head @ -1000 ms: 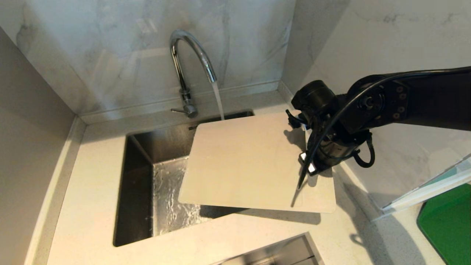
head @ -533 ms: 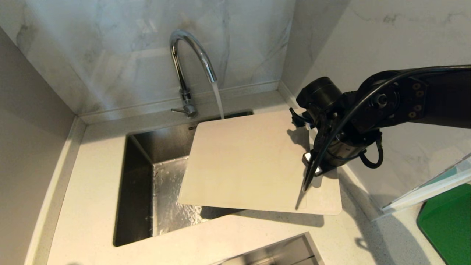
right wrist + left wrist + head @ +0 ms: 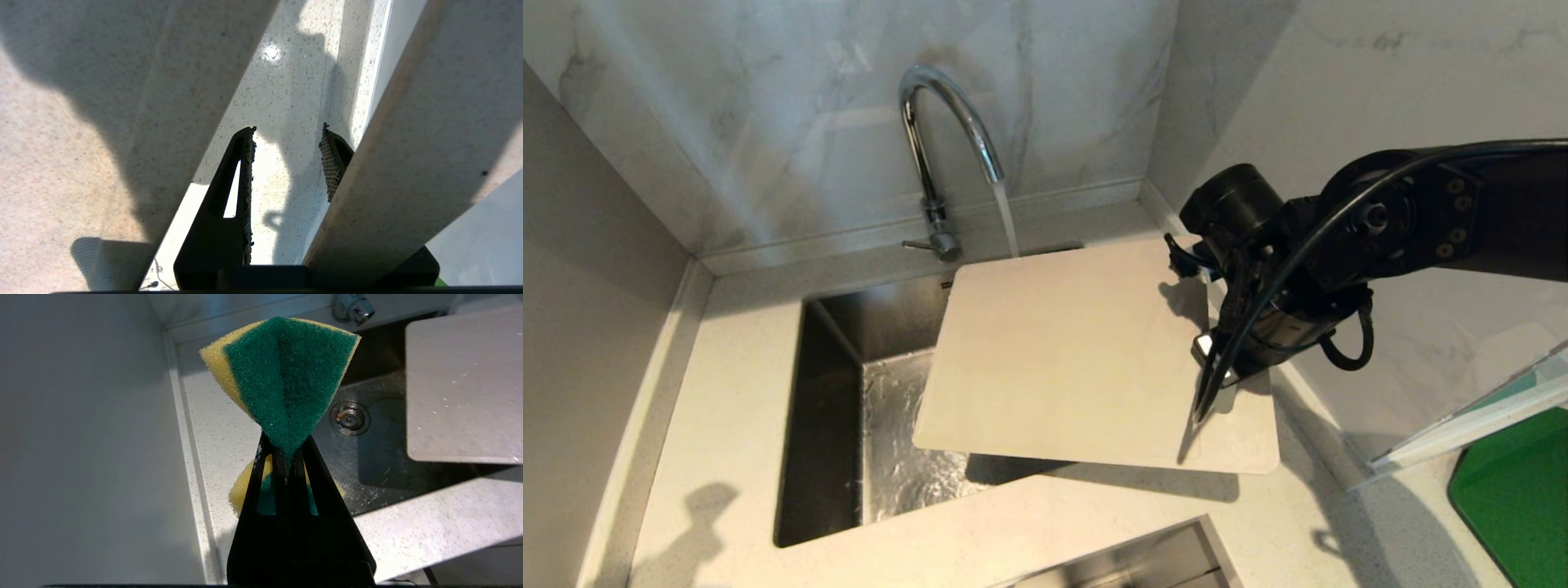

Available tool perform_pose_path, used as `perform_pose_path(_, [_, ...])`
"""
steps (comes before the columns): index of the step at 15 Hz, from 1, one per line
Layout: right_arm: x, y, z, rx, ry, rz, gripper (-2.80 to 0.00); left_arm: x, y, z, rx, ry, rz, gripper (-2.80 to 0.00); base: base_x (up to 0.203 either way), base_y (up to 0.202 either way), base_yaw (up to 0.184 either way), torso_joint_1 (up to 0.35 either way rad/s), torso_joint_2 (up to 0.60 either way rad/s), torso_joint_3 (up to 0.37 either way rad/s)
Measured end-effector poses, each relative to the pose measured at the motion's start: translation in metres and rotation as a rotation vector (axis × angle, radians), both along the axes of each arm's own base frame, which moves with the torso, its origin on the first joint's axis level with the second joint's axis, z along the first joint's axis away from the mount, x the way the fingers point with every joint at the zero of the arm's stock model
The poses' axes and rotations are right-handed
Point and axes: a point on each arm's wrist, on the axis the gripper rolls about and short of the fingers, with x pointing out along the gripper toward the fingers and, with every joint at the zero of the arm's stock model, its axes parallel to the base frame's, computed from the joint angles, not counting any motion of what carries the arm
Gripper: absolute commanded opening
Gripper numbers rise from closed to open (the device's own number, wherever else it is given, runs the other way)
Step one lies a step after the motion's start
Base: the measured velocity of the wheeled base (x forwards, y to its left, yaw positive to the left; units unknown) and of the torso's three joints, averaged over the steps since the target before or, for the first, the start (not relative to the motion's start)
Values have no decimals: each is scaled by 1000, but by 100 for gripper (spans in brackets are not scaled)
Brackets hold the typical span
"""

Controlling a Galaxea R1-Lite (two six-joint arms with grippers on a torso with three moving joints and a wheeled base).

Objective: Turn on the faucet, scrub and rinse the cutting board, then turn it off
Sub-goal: Scrub the cutting board underwater

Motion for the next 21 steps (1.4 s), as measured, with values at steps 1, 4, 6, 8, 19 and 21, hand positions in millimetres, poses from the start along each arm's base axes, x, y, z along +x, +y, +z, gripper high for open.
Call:
perform_pose_path(1, [0, 0, 1, 1, -2, 1, -280, 11, 0, 8, -4, 18, 16, -280, 0, 0, 0, 0, 0, 0])
perform_pose_path(4, [0, 0, 3, 6, -12, 0, -280, 45, 3, 28, -8, 69, 66, -280, 0, 0, 0, 0, 0, 0])
perform_pose_path(6, [-1, 3, 4, 12, -14, 11, -280, 72, 6, 37, -8, 95, 84, -280, 0, 0, 0, 0, 0, 0])
perform_pose_path(8, [-3, 9, 5, 16, -17, 34, -280, 99, 8, 43, -7, 113, 87, -280, 0, 0, 0, 0, 0, 0])
perform_pose_path(19, [-8, 62, 3, 20, -30, 180, -280, 171, -25, 38, -46, 249, -68, -280, 0, 0, 0, 0, 0, 0])
perform_pose_path(21, [-6, 66, -1, 15, -21, 186, -280, 179, -38, 39, -59, 258, -110, -280, 0, 0, 0, 0, 0, 0])
